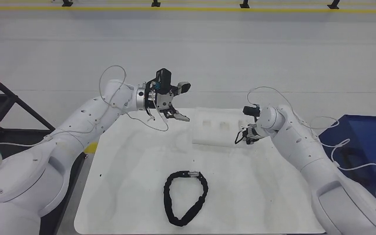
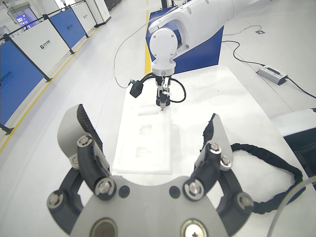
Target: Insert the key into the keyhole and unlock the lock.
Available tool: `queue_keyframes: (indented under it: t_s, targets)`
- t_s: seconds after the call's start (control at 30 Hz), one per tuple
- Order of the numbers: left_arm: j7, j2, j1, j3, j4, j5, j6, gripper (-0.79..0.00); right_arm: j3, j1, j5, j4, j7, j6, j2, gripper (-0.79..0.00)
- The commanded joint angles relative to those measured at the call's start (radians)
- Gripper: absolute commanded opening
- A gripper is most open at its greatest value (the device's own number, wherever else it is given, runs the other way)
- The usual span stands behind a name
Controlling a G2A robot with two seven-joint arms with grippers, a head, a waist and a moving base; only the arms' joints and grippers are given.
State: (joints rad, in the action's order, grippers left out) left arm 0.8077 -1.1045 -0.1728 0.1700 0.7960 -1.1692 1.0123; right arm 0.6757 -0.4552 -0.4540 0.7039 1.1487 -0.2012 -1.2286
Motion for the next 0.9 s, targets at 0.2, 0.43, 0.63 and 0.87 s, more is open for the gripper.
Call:
queue_keyframes:
  t_s: [0.2, 0.43, 0.63, 0.87]
  targets:
    - [0.0, 0.0, 0.0, 0.0, 0.0, 0.0, 0.0, 0.0, 0.057, -0.017, -0.034, 0.111, 0.068, 0.001, 0.039, -0.785]
    - [0.0, 0.0, 0.0, 0.0, 0.0, 0.0, 0.0, 0.0, 0.15, -0.079, -0.023, 0.297, 0.167, 0.036, 0.092, -0.785]
    - [0.0, 0.0, 0.0, 0.0, 0.0, 0.0, 0.0, 0.0, 0.267, -0.171, 0.008, 0.514, 0.233, 0.071, 0.144, -0.785]
    - [0.0, 0.0, 0.0, 0.0, 0.0, 0.0, 0.0, 0.0, 0.434, -0.301, 0.148, 0.725, 0.286, 0.132, 0.192, -0.785]
